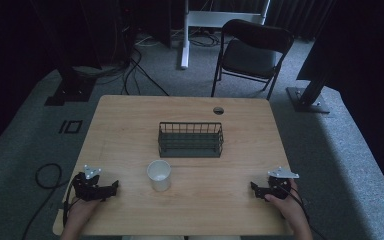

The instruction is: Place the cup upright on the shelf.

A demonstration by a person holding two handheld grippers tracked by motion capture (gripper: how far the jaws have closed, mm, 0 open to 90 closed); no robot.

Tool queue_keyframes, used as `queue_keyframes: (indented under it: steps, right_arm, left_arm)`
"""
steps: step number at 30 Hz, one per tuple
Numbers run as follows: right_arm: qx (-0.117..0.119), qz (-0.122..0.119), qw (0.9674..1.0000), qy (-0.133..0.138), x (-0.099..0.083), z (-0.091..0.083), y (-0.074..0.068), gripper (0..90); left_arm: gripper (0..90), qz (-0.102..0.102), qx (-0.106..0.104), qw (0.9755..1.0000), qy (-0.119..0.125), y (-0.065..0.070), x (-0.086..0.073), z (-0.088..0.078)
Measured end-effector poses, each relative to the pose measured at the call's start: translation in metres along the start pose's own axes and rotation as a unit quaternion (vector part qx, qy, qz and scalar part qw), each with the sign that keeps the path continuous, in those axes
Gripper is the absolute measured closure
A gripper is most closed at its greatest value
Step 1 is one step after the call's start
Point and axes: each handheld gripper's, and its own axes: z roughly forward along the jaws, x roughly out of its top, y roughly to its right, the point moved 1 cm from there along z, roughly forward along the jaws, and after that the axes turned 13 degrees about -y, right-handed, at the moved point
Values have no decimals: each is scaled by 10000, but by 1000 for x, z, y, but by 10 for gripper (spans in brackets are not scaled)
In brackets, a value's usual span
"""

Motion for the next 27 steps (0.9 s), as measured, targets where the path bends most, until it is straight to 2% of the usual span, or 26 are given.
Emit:
queue_keyframes:
  steps: [3, 6, 27]
  right_arm:
    - [-11, 19, 10000, 3, 0, 0, 0, 114]
    - [-105, 174, 9998, 3, -1, 0, 1, 114]
    - [-100, 147, 9998, 11, -1, -1, 0, 115]
  left_arm:
    - [7, 97, -52, 9999, -3, 0, -1, 0]
    - [7, 156, -80, 9998, -12, 0, -1, -1]
    - [7, 154, -82, 9998, -8, 0, -1, -1]
